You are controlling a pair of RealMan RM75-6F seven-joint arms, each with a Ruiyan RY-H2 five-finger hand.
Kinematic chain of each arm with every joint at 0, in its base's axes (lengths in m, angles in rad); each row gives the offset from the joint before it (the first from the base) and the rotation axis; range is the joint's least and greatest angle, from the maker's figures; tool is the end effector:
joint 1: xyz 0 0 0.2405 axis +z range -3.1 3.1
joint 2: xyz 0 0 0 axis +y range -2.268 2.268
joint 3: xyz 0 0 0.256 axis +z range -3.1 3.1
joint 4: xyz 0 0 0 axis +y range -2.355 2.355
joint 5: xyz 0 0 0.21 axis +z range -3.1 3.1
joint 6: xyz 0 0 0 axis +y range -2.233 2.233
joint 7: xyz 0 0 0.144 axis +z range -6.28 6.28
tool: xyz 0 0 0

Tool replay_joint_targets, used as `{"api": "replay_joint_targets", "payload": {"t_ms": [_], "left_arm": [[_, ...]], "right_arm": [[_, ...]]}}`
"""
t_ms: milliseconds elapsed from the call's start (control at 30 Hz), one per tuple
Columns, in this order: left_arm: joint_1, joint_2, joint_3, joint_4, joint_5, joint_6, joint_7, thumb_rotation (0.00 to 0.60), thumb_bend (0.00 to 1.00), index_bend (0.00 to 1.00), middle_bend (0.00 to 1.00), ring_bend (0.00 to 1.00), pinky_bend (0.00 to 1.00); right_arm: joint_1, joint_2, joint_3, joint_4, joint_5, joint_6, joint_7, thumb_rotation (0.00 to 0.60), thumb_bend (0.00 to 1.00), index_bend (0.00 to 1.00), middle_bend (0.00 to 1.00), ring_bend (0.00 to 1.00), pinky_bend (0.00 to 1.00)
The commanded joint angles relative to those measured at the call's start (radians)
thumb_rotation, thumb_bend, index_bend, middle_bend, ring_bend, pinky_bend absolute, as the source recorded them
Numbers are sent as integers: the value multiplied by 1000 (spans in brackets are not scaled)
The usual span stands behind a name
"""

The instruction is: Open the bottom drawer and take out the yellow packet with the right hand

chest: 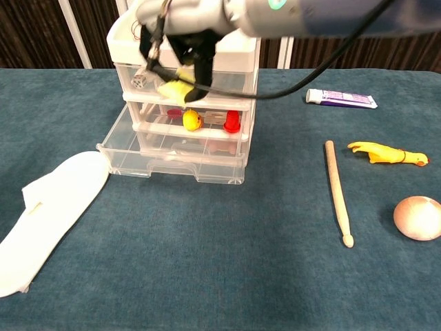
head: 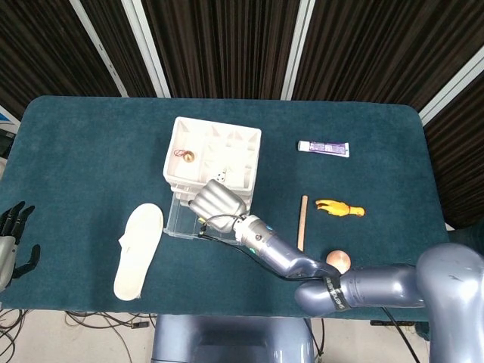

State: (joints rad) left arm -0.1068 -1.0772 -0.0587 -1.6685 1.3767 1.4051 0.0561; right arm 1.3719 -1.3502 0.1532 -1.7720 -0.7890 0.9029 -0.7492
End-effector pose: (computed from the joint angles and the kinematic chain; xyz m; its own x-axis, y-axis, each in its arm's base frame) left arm -0.3186 0.1880 0.1642 0.4151 0.0706 0.9070 0.9035 0.0850 -0.4201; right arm 0.0584 -0.3502 0.0144 0.7270 0.0576 0.6842 -0.4247 -0.7452 0.5141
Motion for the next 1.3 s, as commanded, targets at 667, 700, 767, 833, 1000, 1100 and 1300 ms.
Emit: {"api": "replay_joint_targets", "payload": {"t_ms": [667, 700, 767, 833, 1000, 1100, 1300], "left_arm": [[4, -4, -1, -5, -4, 9, 21, 600, 463, 54, 0, 0, 108], [4, -4, -1, -5, -4, 9, 22, 600, 463, 54, 0, 0, 109], [4, -4, -2, -5, -5, 9, 21, 600, 463, 54, 0, 0, 109], [4, -3, -1, -5, -5, 8, 21, 600, 463, 54, 0, 0, 109], [3, -2, 0, -4, -2, 5, 18, 600, 463, 54, 0, 0, 115], [3, -1, 0, -3, -1, 4, 15, 600, 463, 54, 0, 0, 116], [2, -2, 4, -3, 4, 1, 17, 600, 463, 54, 0, 0, 125]], "right_arm": [[-275, 299, -129, -140, -181, 42, 128, 600, 411, 598, 1000, 1000, 1000], [-280, 281, -136, -118, -180, 35, 128, 600, 411, 599, 1000, 1000, 1000], [-288, 238, -147, -72, -174, 21, 124, 600, 411, 603, 1000, 1000, 1000], [-293, 204, -154, -40, -166, 8, 126, 600, 411, 604, 1000, 1000, 1000], [-300, 95, -164, 71, -141, -25, 119, 600, 411, 604, 1000, 1000, 1000], [-302, 38, -174, 135, -123, -48, 108, 600, 411, 604, 1000, 1000, 1000], [-310, -34, -186, 220, -104, -85, 102, 600, 403, 605, 1000, 1000, 1000]]}}
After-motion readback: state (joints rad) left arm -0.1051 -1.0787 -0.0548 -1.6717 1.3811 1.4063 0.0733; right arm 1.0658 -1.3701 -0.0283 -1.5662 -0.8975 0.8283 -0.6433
